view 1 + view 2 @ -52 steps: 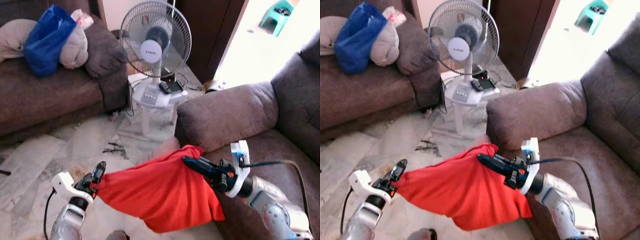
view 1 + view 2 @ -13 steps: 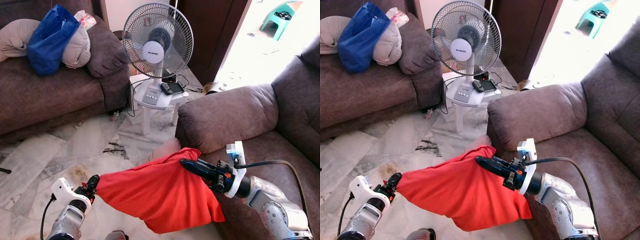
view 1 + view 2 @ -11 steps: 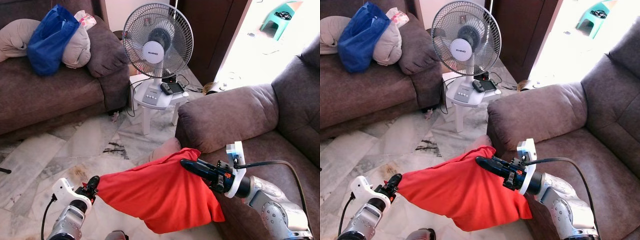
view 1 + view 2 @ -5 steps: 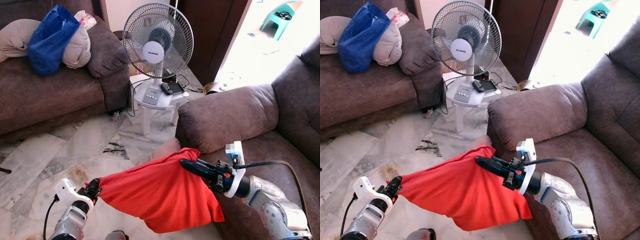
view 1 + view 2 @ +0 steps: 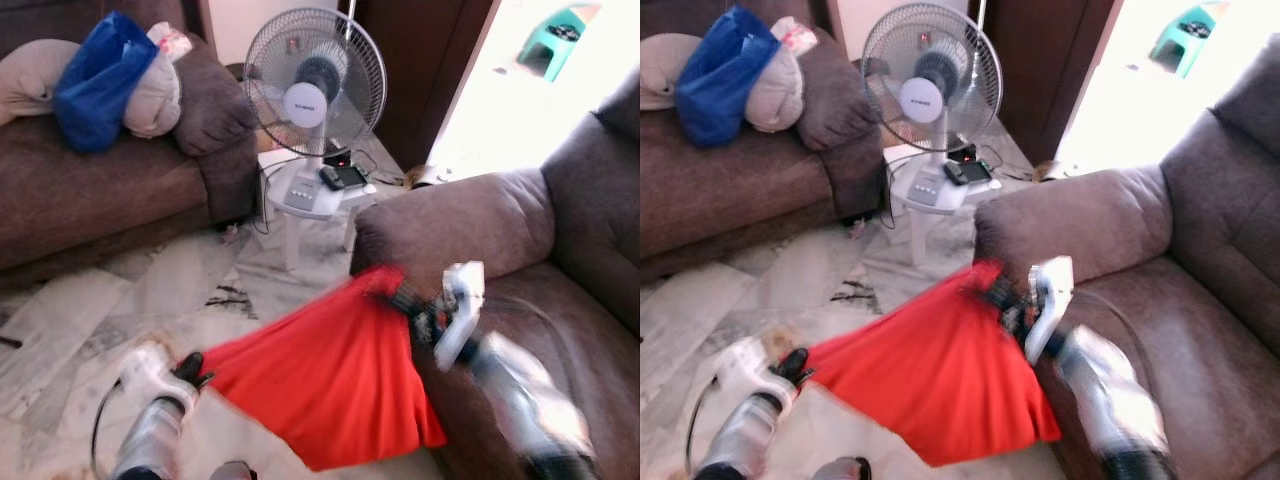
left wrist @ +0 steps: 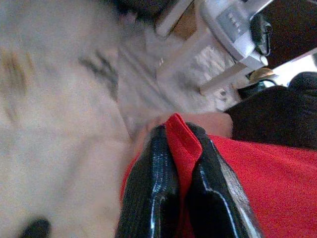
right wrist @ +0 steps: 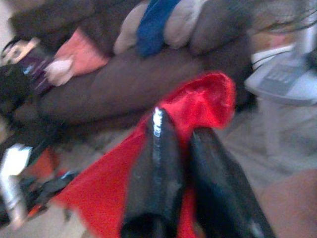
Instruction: Move the pillow to the sofa from floor
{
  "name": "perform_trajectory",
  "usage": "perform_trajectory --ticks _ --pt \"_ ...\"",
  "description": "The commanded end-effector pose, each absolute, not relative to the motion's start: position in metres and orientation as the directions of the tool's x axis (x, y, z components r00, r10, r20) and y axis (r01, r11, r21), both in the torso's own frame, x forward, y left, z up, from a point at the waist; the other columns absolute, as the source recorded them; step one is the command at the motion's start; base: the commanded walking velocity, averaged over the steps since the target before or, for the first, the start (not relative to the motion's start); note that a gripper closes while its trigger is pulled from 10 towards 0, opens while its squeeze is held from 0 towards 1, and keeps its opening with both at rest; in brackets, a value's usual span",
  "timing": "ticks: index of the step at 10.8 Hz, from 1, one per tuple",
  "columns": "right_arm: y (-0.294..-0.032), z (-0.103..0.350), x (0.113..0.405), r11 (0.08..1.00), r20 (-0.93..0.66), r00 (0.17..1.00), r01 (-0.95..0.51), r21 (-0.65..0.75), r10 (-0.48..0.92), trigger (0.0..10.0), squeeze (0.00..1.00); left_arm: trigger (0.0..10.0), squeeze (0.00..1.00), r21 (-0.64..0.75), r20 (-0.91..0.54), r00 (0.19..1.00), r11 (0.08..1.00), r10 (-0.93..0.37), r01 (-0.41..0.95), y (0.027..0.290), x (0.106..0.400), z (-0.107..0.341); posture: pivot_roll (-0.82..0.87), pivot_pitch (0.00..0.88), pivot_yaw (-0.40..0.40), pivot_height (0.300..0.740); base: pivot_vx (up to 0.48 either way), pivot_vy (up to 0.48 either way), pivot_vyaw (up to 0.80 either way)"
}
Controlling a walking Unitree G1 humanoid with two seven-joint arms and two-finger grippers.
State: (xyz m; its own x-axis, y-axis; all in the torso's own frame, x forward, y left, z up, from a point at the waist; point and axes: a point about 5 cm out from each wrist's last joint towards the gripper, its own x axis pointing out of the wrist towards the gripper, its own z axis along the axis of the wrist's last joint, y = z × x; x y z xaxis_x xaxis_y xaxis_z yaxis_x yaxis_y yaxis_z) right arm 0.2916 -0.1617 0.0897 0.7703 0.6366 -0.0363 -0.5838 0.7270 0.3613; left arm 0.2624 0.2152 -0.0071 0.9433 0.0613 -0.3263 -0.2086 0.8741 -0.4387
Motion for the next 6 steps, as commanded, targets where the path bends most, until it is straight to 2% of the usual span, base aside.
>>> perform_trajectory --ticks 1,3,5,6 --pt "-0.180 0.113 0.303 0.801 0.064 0.845 -0.526 0.287 0.532 10.0 0.00 10.0 0.00 -0.357 -0.260 0.957 0.908 0.130 -0.220 0.225 0.267 0.006 0.08 0.053 -0.086 0.740 0.000 0.000 0.00" --pt "-0.182 0.105 0.316 0.889 0.018 0.929 -0.359 0.284 0.369 10.0 0.00 10.0 0.00 -0.296 -0.063 0.987 0.941 0.150 -0.162 0.221 0.294 0.051 0.09 0.060 -0.087 0.740 0.000 0.000 0.00" --pt "-0.180 0.093 0.318 0.942 -0.029 0.962 -0.258 0.214 0.270 10.0 0.00 10.0 0.00 -0.240 0.056 0.990 0.964 0.129 -0.112 0.213 0.307 0.081 0.09 0.071 -0.075 0.740 0.000 0.000 0.00" --pt "-0.181 0.091 0.318 0.949 -0.024 0.973 -0.217 0.230 0.229 10.0 0.00 10.0 0.00 -0.208 0.085 0.988 0.972 0.126 -0.106 0.211 0.308 0.087 0.09 0.075 -0.073 0.740 0.000 0.000 0.00"
